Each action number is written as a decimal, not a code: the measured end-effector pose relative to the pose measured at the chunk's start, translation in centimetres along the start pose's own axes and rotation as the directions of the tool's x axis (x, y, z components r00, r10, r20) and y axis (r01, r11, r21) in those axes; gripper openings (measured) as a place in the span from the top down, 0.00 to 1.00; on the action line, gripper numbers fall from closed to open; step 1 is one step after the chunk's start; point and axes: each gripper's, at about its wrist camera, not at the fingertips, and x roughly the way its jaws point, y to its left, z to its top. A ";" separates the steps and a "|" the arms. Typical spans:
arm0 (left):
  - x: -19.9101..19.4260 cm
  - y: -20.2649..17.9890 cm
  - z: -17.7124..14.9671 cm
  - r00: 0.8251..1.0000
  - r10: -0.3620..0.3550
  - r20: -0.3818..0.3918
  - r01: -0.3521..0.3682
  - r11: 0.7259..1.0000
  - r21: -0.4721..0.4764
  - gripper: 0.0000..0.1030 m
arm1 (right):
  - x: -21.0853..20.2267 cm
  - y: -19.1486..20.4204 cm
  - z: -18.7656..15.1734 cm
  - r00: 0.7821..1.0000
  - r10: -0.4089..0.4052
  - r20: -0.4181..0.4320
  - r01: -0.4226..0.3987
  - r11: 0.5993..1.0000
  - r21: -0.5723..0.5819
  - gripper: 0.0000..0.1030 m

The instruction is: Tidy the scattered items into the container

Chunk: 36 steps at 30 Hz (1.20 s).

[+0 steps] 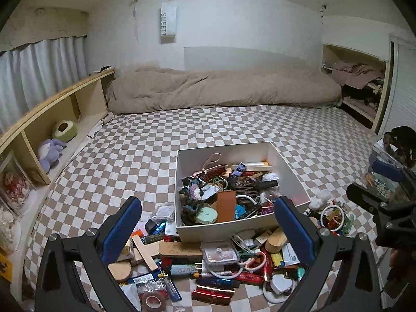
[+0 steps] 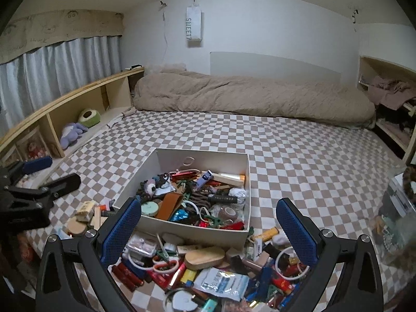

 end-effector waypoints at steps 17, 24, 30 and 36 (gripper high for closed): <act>-2.6 -0.8 -3.3 0.999 -0.028 0.020 0.027 0.998 0.062 0.00 | -2.8 0.3 -2.5 0.999 -0.002 0.047 0.003 1.000 -0.009 0.00; -3.2 -0.7 -3.3 0.998 -0.041 0.038 0.039 0.997 0.059 0.00 | -2.5 0.4 -2.9 0.999 -0.023 0.029 0.023 1.000 -0.015 0.00; -2.8 -0.3 -3.3 0.999 -0.035 0.035 0.033 0.998 0.054 0.00 | -2.5 0.6 -3.0 1.000 -0.019 0.021 0.019 1.000 -0.013 0.00; -2.3 -0.1 -3.5 0.999 -0.025 0.019 0.024 0.998 0.054 0.00 | -2.5 0.5 -3.1 1.000 -0.014 0.015 0.014 1.000 -0.004 0.00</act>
